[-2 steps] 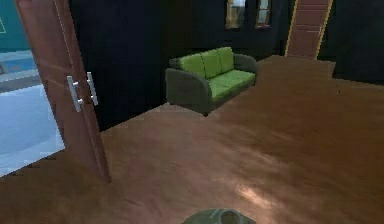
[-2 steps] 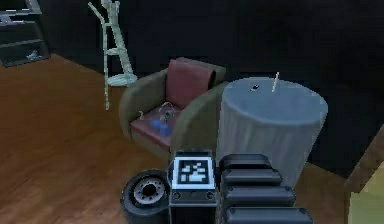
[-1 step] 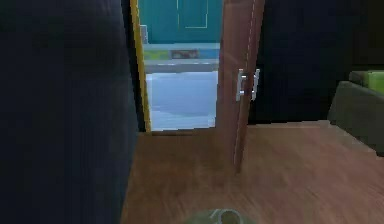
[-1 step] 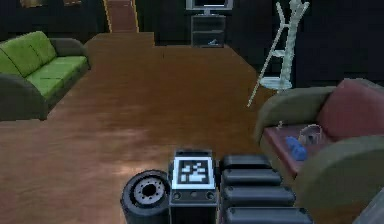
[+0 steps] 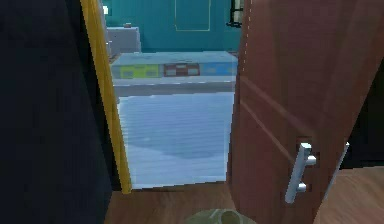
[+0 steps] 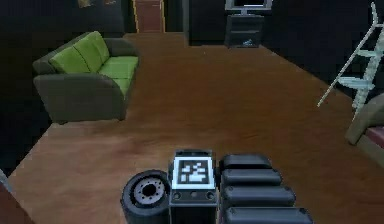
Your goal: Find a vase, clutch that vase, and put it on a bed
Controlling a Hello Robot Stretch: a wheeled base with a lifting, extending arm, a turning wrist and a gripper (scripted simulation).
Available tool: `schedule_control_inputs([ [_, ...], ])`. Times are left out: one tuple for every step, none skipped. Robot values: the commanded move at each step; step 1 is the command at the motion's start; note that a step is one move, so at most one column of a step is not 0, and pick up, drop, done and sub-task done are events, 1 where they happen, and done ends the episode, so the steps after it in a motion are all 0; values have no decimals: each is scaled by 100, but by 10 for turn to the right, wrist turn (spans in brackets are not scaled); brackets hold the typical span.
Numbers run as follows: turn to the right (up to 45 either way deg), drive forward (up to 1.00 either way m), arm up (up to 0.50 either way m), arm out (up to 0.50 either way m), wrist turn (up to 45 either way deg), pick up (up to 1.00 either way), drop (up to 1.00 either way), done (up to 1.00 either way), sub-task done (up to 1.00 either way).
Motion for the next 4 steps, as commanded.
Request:
schedule_control_inputs([
  [-30,0,0,0,0,0,0,0,0],
  [0,100,0,0,0,0,0,0,0],
  [-210,0,0,0,0,0,0,0,0],
  [0,5,0,0,0,0,0,0,0],
])
